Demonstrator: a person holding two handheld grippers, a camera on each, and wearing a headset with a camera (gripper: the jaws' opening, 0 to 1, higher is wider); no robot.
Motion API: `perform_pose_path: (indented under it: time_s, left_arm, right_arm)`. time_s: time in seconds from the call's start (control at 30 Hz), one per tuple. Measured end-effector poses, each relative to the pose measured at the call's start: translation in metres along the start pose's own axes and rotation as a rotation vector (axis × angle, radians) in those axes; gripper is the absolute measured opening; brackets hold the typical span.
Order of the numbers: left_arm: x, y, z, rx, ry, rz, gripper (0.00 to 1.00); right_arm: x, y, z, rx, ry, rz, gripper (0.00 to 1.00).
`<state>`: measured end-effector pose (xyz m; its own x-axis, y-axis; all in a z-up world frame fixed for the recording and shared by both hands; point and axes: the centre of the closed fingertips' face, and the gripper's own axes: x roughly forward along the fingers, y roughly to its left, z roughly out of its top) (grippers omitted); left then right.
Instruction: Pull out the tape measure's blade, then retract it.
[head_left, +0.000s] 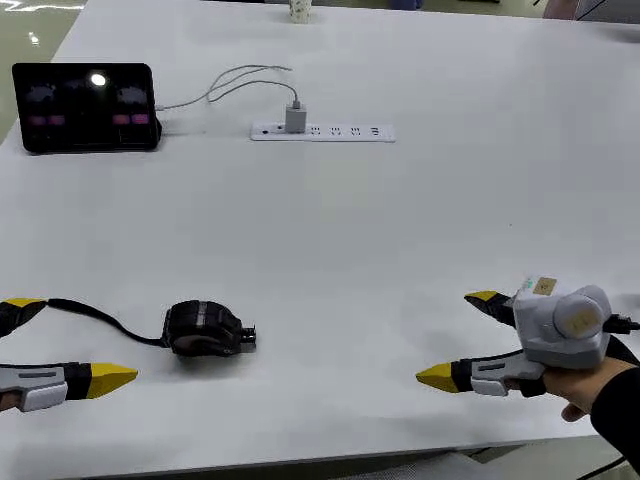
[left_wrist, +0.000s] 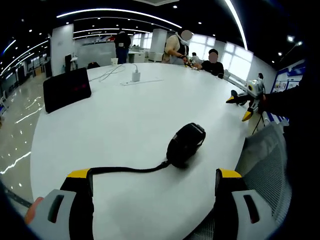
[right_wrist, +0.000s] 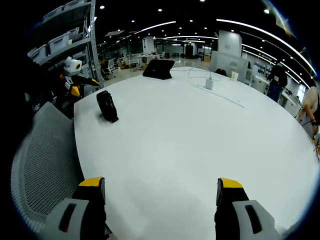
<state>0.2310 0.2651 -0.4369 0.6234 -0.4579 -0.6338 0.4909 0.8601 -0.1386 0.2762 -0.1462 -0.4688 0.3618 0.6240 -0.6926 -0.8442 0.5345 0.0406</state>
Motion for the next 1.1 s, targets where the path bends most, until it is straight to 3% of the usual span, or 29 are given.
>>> perform_pose_path:
  time_s: [0.17,0.33,0.6,1.1]
  left_arm:
    - [-0.003,0.005,-0.009,0.011,0.022,0.004,0.99]
    - [-0.006,0.007,-0.009,0.001,0.02,0.009,0.99]
    - [-0.013,0.007,-0.013,0.04,0.039,0.013,0.99]
    - [-0.02,0.01,-0.021,0.021,0.059,0.012,0.99]
  right_arm:
    - [-0.009,-0.005,-0.008,0.01,0.012,-0.003,0.99]
    - [-0.016,-0.008,-0.014,0.015,0.015,-0.013,0.99]
    - [-0.023,-0.008,-0.019,0.01,0.013,-0.015,0.99]
    - [-0.031,-0.013,-0.02,0.022,0.007,-0.031,0.99]
